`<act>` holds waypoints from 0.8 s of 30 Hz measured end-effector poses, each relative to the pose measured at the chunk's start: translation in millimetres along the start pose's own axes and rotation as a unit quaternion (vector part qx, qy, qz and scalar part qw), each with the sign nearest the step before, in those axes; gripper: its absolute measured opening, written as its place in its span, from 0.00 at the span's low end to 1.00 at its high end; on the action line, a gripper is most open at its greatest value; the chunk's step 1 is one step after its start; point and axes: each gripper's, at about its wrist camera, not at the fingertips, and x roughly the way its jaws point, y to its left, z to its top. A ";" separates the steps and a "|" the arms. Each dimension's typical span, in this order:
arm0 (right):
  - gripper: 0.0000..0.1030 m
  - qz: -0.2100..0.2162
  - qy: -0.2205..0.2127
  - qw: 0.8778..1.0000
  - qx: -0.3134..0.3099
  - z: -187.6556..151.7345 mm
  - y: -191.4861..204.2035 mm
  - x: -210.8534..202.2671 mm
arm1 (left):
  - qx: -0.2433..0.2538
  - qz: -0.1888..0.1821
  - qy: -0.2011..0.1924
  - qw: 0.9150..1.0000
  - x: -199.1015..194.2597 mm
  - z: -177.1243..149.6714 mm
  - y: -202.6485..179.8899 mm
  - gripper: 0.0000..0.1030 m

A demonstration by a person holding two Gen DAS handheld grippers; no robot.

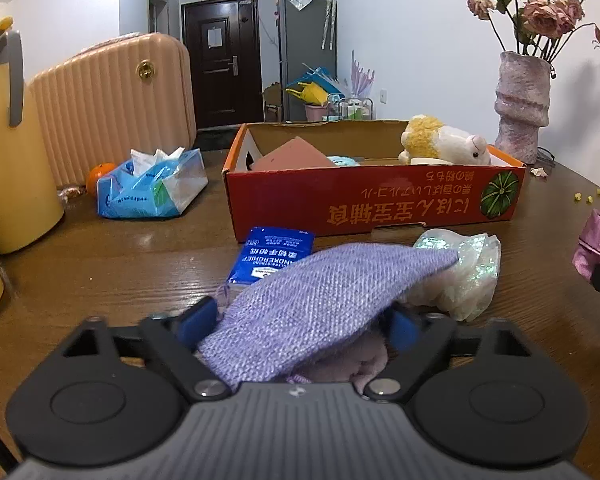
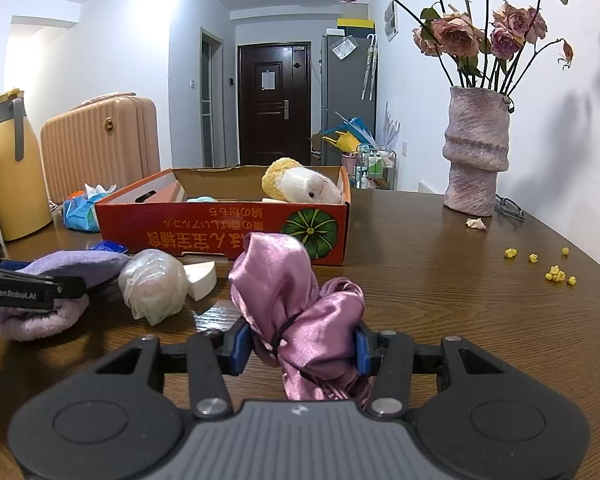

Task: Organize soft objects
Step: 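Grasp the lavender cloth pouch with the left gripper while the right gripper holds the bow, then carry the lavender pouch and pink bow toward the cardboard box with both grippers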

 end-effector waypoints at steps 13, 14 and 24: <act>0.46 -0.005 -0.001 1.000 0.001 1.0 -0.2 0.0 | -0.008 -0.011 -0.029 1.000 -16.6 -1.8 1.8 0.48; 0.46 -0.005 -0.002 1.000 0.002 1.0 -0.6 -0.1 | -0.008 -0.009 -0.034 0.999 -19.1 -1.8 1.9 0.48; 0.46 -0.008 -0.015 1.000 0.002 0.8 1.3 -3.6 | -0.011 0.004 -0.093 0.996 -48.5 -2.3 1.0 0.47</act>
